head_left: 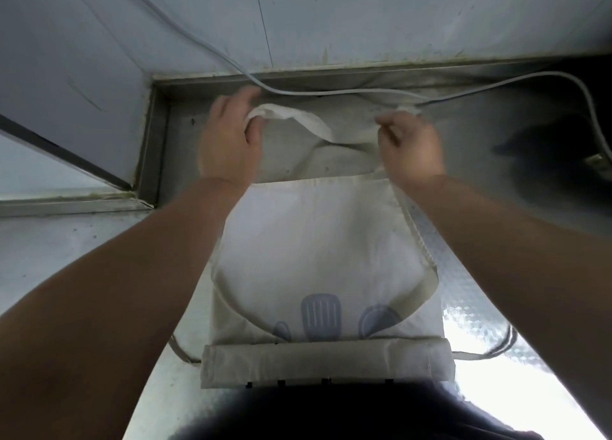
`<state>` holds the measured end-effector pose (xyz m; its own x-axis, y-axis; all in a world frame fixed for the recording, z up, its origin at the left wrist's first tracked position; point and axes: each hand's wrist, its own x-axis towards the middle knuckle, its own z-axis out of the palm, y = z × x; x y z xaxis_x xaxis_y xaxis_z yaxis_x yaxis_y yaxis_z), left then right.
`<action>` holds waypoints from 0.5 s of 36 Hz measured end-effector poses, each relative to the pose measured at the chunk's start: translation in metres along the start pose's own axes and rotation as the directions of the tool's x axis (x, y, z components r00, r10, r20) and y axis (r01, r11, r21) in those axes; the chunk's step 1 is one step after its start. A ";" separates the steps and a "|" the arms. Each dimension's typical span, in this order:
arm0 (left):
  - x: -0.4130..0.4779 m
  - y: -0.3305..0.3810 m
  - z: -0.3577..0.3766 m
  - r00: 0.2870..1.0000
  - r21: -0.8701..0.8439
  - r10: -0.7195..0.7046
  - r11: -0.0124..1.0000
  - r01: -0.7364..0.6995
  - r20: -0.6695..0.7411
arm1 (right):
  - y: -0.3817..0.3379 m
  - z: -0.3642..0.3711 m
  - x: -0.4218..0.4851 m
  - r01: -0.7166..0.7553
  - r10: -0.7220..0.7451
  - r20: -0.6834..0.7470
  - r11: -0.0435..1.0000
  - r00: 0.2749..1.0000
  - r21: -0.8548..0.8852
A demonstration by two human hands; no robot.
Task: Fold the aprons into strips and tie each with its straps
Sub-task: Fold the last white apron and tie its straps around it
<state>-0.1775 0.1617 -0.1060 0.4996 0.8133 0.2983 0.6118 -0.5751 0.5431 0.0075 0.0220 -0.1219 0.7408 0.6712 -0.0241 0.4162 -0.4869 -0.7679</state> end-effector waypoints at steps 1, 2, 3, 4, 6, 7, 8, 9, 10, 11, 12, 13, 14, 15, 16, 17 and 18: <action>0.002 0.001 0.000 0.999 -0.002 -0.023 1.000 0.023 -0.044 | -0.006 -0.002 -0.002 0.056 -0.055 -0.020 0.998 0.998 0.029; 0.004 0.000 0.001 0.995 0.004 -0.053 0.999 0.053 -0.079 | -0.009 -0.004 -0.003 0.099 -0.098 -0.037 0.994 0.995 0.036; 0.005 -0.001 0.002 0.991 0.021 -0.095 0.995 0.097 -0.096 | -0.011 -0.005 -0.002 0.102 -0.101 -0.044 0.995 0.994 0.016; 0.005 -0.003 0.004 0.985 0.059 -0.151 0.986 0.156 -0.088 | -0.013 -0.006 -0.002 0.047 -0.048 -0.028 0.999 0.998 -0.025; 0.003 -0.009 0.008 0.955 0.179 -0.293 0.938 0.296 -0.047 | -0.008 -0.007 -0.001 -0.147 0.151 0.028 0.983 0.988 -0.113; 0.000 -0.011 0.008 0.936 0.212 -0.352 0.913 0.350 -0.028 | -0.005 -0.008 -0.003 -0.241 0.250 0.041 0.958 0.967 -0.158; -0.005 -0.014 0.007 0.925 0.220 -0.381 0.903 0.370 0.007 | -0.004 -0.010 -0.008 -0.291 0.304 0.043 0.937 0.952 -0.195; -0.009 -0.016 0.007 0.927 0.224 -0.369 0.911 0.347 0.065 | -0.001 -0.011 -0.013 -0.304 0.319 0.037 0.928 0.947 -0.217; -0.016 -0.019 0.004 0.937 0.226 -0.324 0.930 0.291 0.127 | 0.002 -0.012 -0.018 -0.285 0.298 0.026 0.930 0.954 -0.233; -0.025 -0.023 0.001 0.945 0.221 -0.269 0.949 0.227 0.185 | 0.005 -0.012 -0.023 -0.249 0.264 0.027 0.935 0.964 -0.253; -0.035 -0.028 -0.004 0.948 0.205 -0.224 0.962 0.179 0.227 | 0.007 -0.013 -0.029 -0.210 0.230 0.040 0.938 0.972 -0.277; -0.043 -0.031 -0.006 0.947 0.187 -0.196 0.971 0.151 0.254 | 0.008 -0.012 -0.033 -0.177 0.206 0.064 0.936 0.977 -0.304; -0.053 -0.034 -0.010 0.944 0.172 -0.181 0.975 0.137 0.276 | 0.008 -0.012 -0.040 -0.140 0.182 0.100 0.933 0.978 -0.330; -0.066 -0.035 -0.015 0.940 0.163 -0.175 0.978 0.131 0.294 | 0.008 -0.011 -0.050 -0.097 0.155 0.138 0.929 0.978 -0.357; -0.076 -0.036 -0.016 0.936 0.151 -0.172 0.980 0.131 0.307 | 0.009 -0.009 -0.056 -0.060 0.131 0.170 0.926 0.977 -0.372; -0.088 -0.035 -0.020 0.934 0.131 -0.159 0.984 0.123 0.319 | 0.009 -0.009 -0.066 -0.025 0.105 0.197 0.927 0.975 -0.374; -0.101 -0.034 -0.022 0.934 0.101 -0.137 0.989 0.109 0.330 | 0.009 -0.008 -0.077 0.003 0.082 0.217 0.930 0.973 -0.367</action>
<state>-0.2622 0.1013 -0.1371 0.5857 0.8087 -0.0550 0.7212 -0.4890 0.4907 -0.0416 -0.0386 -0.1223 0.6405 0.7340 -0.2257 0.5828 -0.6560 -0.4795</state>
